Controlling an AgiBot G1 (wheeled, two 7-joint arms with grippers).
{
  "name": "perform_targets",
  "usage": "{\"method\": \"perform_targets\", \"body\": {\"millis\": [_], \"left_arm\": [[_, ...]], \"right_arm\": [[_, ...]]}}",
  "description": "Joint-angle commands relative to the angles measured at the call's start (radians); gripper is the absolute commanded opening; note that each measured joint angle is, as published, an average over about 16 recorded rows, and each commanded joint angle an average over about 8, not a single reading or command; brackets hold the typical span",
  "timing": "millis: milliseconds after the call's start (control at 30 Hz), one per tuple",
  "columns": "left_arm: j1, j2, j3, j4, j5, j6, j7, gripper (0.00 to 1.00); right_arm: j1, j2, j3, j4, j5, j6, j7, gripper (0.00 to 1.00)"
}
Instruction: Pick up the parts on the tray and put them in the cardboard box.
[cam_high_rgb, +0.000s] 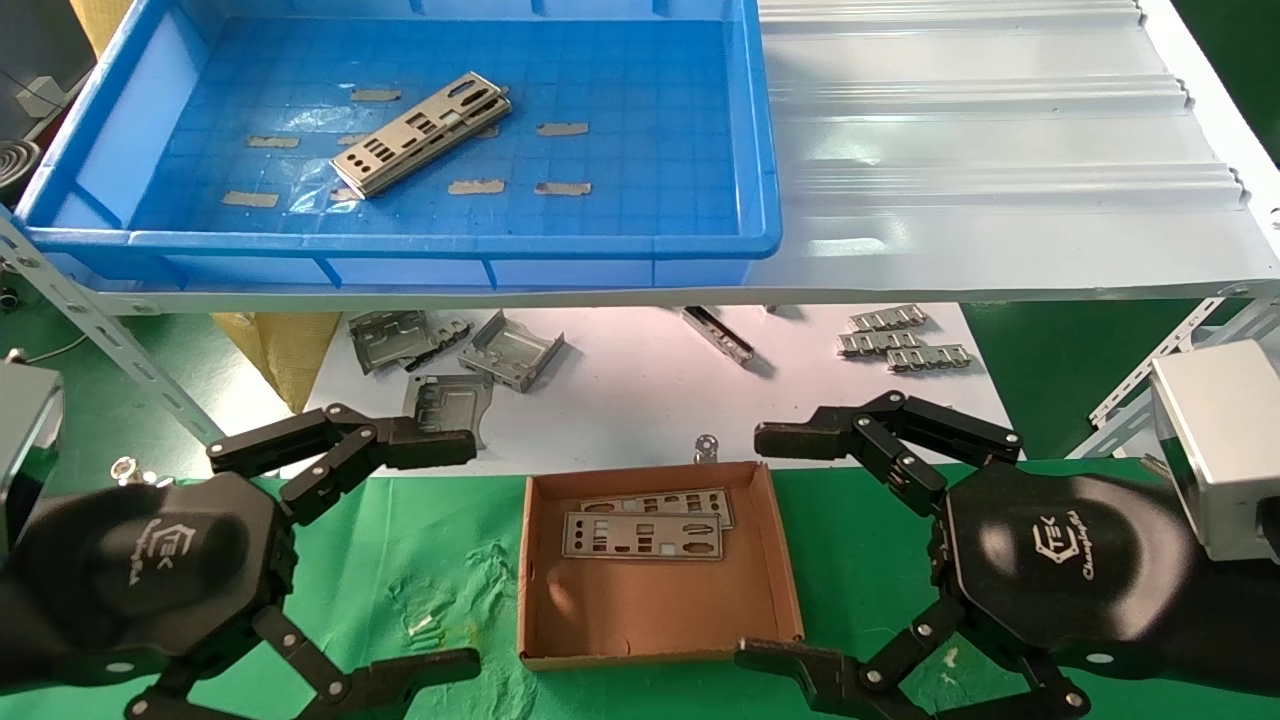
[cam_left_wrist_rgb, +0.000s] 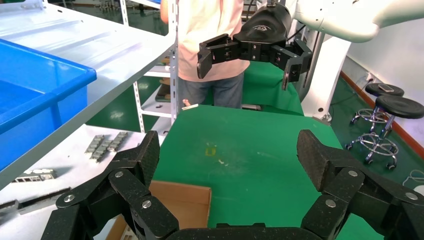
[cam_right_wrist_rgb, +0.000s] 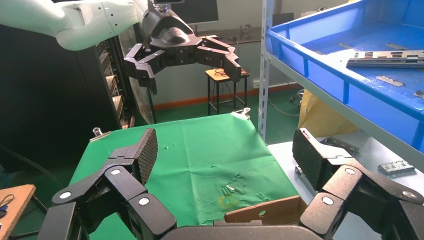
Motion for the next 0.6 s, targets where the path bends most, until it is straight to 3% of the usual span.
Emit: {"method": "perform_targets", "body": {"millis": [33,600], "left_arm": [[0.000,0.000,0.000,0.000,0.000,0.000,0.000,1.00],[0.000,0.000,0.000,0.000,0.000,0.000,0.000,1.00]], "right_arm": [[0.000,0.000,0.000,0.000,0.000,0.000,0.000,1.00],[0.000,0.000,0.000,0.000,0.000,0.000,0.000,1.00]]}}
